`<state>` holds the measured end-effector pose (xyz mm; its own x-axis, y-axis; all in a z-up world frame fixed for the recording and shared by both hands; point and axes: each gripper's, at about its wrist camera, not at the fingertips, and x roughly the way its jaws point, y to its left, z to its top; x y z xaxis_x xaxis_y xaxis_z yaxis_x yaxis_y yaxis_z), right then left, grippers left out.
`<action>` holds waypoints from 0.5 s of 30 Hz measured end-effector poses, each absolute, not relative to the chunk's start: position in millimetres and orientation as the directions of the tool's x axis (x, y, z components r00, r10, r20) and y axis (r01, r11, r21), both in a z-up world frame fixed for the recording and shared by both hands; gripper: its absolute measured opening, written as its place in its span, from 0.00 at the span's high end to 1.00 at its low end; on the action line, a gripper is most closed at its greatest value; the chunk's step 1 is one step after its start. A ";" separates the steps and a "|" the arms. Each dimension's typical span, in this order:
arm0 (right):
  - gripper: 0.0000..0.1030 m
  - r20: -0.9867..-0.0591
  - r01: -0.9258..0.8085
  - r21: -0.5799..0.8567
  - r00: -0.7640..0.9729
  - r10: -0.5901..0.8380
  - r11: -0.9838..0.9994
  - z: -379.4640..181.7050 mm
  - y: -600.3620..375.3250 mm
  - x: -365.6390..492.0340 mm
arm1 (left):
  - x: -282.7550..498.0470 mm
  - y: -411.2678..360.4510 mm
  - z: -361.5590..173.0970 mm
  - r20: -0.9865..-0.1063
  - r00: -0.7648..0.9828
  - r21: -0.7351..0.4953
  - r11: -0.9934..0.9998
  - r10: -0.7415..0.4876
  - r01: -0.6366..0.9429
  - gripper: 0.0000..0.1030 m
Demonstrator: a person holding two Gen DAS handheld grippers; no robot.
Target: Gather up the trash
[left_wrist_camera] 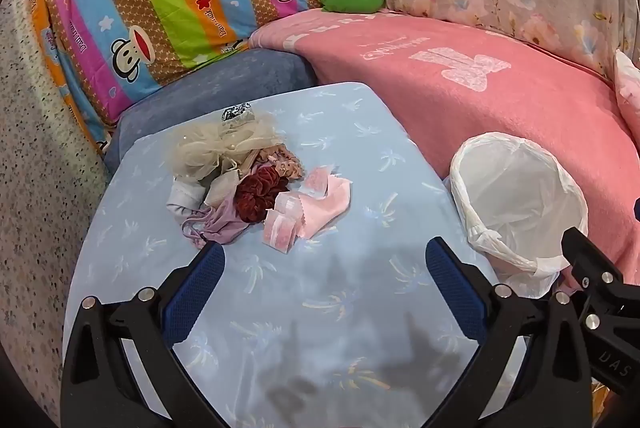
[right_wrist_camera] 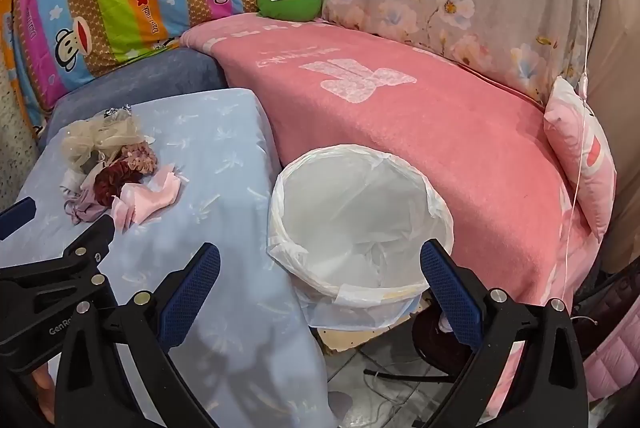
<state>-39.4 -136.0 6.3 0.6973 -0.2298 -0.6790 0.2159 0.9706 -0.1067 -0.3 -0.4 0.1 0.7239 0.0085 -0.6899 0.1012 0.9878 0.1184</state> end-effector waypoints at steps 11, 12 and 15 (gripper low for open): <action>0.06 -0.674 0.219 -0.105 0.701 -0.231 0.970 18.8 -133.2 -42.5 | -5.3 -2.7 0.6 -0.683 0.731 0.111 0.990 0.008 0.092 0.07; 0.06 -0.674 0.218 -0.105 0.702 -0.230 0.970 19.5 -133.8 -42.5 | -5.9 -3.7 0.6 -0.682 0.731 0.111 0.990 0.009 0.092 0.07; 0.06 -0.671 0.217 -0.109 0.703 -0.233 0.970 13.2 -135.5 -42.2 | -3.1 2.1 4.8 -0.685 0.728 0.100 0.991 0.005 0.087 0.07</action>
